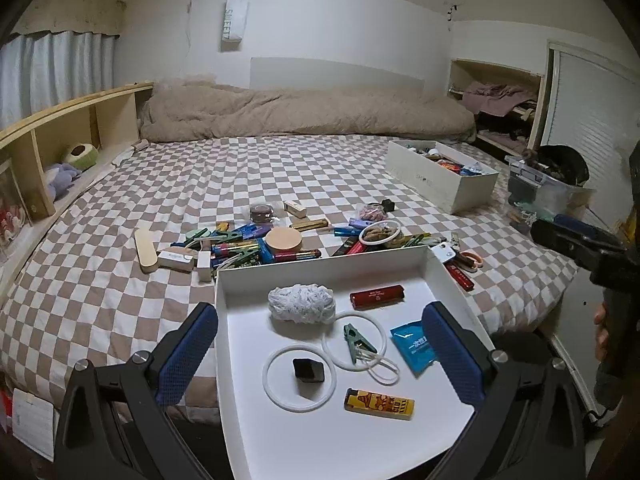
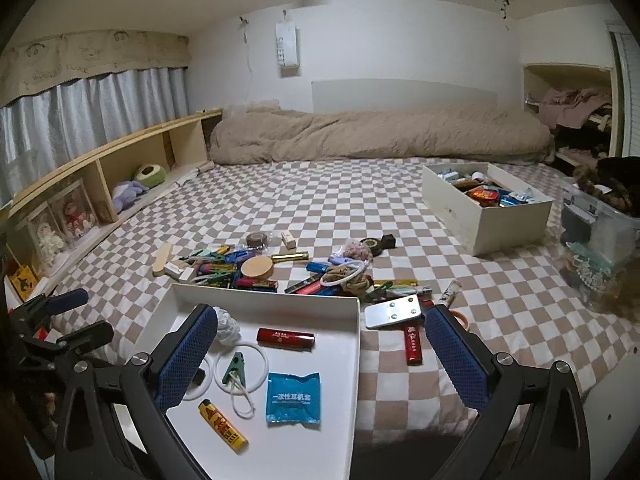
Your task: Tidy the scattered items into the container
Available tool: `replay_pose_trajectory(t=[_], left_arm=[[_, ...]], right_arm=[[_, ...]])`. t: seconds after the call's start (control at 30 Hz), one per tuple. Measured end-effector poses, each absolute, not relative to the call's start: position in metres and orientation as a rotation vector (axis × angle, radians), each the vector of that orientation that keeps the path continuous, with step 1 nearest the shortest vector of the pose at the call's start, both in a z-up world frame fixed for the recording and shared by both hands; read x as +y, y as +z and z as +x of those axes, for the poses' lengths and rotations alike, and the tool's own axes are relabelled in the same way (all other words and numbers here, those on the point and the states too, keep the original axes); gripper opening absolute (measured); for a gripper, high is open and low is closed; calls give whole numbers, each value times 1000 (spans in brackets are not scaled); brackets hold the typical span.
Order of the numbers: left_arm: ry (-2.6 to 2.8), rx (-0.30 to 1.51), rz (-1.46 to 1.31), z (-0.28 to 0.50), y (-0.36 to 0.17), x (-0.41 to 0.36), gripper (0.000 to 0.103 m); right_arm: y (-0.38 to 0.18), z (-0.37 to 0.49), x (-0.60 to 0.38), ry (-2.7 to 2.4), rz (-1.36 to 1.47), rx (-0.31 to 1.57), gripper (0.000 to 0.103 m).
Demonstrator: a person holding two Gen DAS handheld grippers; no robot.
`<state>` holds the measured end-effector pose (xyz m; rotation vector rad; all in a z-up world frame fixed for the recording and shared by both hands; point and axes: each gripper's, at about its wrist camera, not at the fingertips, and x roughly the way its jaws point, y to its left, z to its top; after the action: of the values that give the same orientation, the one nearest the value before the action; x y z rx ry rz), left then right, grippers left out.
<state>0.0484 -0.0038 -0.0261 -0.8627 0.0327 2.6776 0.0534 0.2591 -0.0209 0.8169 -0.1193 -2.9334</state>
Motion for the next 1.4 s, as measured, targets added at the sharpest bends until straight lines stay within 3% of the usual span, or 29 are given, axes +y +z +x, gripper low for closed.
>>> replay_pose_trajectory(t=[1.4], left_arm=[[2785,40,-842,60,-21,-21,103]], right_arm=[[-31,79,266,-2966,846,-55,103]])
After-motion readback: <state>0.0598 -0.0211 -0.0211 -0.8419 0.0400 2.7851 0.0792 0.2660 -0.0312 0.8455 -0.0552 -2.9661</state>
